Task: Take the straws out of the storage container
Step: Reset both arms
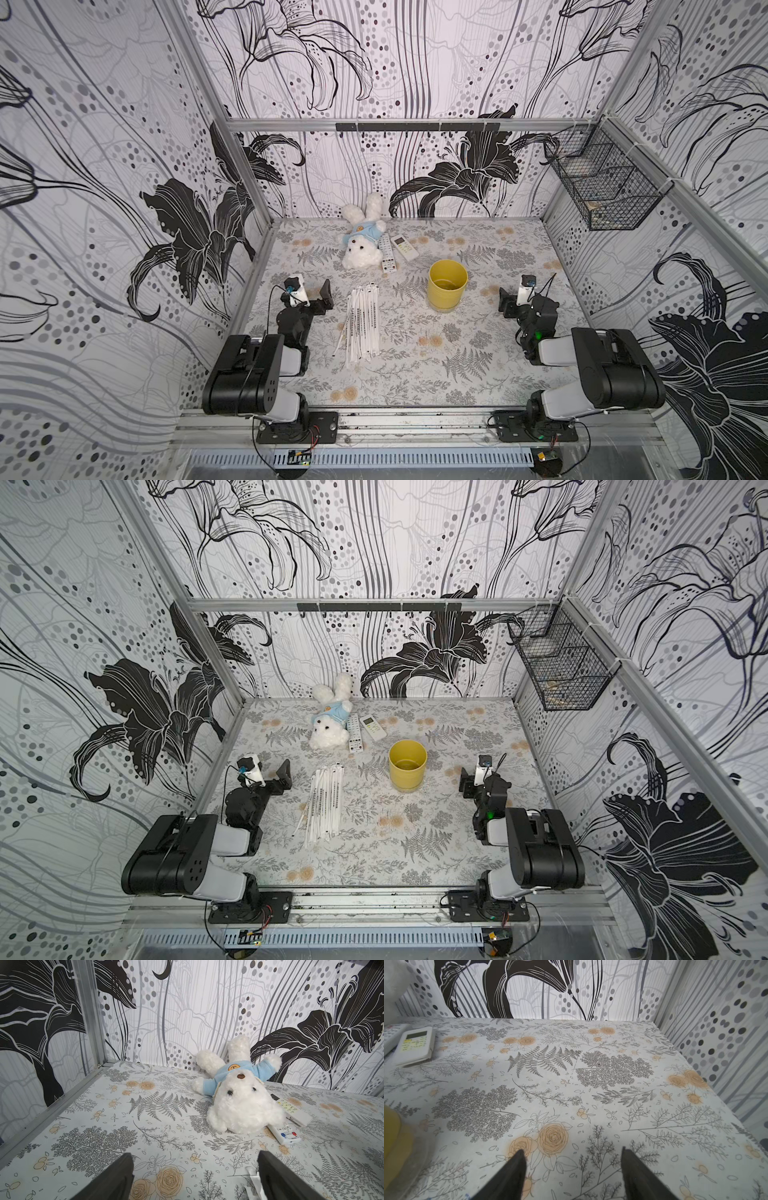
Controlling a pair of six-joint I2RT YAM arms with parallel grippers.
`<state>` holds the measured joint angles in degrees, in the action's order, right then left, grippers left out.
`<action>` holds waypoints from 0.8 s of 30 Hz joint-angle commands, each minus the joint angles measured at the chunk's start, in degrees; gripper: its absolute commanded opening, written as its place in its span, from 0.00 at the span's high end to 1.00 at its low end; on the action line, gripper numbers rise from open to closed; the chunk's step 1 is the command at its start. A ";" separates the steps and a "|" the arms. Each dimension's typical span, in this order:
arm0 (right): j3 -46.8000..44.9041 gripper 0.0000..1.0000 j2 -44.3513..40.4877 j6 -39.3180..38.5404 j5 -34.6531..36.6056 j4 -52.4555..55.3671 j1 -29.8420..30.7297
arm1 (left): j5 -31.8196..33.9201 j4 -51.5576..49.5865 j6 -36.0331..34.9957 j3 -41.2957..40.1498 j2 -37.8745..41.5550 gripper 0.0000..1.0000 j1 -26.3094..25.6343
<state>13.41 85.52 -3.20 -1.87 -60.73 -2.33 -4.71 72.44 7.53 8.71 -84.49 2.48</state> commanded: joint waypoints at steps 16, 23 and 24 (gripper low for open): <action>0.12 0.05 0.35 -0.40 0.90 -5.90 0.83 | 8.19 -2.95 -2.49 3.86 -0.27 0.02 -4.59; 0.11 0.05 0.35 -0.42 0.90 -5.97 0.83 | 8.56 -2.94 -2.43 3.91 -0.23 0.02 -4.50; 0.13 0.05 0.38 -0.41 0.90 -5.93 0.83 | 9.01 -2.96 -2.43 3.69 -0.05 0.02 -4.57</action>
